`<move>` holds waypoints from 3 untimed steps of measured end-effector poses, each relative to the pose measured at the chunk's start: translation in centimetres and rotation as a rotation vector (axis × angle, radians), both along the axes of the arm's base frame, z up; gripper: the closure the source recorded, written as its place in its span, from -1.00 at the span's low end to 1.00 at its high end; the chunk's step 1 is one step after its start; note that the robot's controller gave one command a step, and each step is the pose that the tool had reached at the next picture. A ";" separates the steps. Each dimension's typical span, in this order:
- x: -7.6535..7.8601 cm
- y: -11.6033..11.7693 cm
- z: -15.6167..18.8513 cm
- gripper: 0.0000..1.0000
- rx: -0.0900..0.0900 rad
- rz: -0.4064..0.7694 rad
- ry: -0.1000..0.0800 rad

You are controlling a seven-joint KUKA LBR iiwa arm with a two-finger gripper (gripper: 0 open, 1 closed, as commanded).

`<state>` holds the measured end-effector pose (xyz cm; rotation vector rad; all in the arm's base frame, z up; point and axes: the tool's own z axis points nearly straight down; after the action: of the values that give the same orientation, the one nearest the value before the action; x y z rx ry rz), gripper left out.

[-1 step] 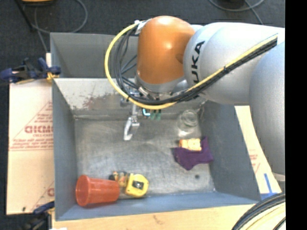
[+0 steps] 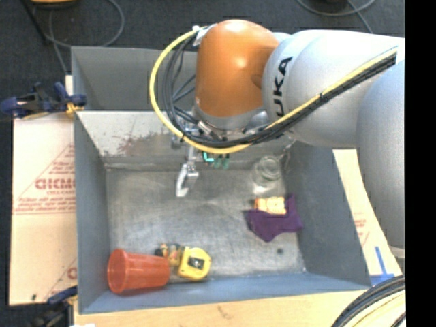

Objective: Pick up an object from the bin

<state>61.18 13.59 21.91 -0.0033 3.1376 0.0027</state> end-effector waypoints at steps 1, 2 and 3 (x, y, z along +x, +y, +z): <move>-2.5 -0.8 -4.4 -1.00 0.001 0.011 -0.006; -6.1 1.4 -7.3 -1.00 -0.004 0.055 0.007; -8.6 1.2 -9.9 -1.00 0.003 0.004 0.001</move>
Offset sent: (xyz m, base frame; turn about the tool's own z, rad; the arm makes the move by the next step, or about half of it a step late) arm -0.0789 0.0392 -0.0723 -0.0847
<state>52.55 14.75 11.98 -0.0090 3.1382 0.0076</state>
